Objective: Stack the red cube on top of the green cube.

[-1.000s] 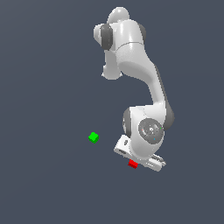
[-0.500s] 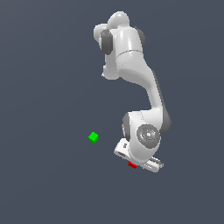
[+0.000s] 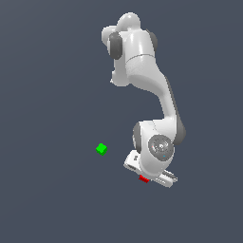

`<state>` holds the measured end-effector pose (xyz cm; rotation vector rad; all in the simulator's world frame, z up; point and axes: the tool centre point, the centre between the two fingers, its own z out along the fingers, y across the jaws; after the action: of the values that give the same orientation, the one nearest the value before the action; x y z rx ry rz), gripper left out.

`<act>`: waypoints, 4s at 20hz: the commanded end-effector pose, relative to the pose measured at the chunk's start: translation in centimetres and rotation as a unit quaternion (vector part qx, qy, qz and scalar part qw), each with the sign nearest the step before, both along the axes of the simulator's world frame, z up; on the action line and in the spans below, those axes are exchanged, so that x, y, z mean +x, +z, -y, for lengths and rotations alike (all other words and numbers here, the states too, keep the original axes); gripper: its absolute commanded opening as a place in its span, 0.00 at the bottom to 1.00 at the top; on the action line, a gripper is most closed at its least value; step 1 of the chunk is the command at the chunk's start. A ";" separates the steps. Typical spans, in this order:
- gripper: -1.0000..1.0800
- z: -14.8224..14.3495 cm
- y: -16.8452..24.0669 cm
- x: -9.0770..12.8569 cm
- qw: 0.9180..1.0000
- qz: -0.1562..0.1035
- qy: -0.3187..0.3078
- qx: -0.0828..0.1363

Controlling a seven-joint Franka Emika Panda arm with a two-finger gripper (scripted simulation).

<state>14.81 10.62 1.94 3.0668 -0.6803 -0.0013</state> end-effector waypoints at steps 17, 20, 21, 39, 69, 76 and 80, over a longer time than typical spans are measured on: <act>0.00 0.0 7.2 -0.1 1.000 0.000 0.000 0.000; 0.00 0.0 8.7 -0.2 1.000 0.000 0.000 0.000; 0.00 0.0 9.1 -0.1 1.000 0.000 0.000 0.000; 0.00 1.0 9.7 -0.7 1.000 0.001 0.000 0.000; 0.00 18.5 4.7 -11.6 1.000 0.001 0.000 0.000; 0.00 20.7 4.1 -12.8 1.000 0.000 0.000 0.000; 0.96 20.7 4.1 -12.8 1.000 0.000 0.000 0.000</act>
<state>2.03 -10.10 6.01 3.0660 -0.6827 -0.0007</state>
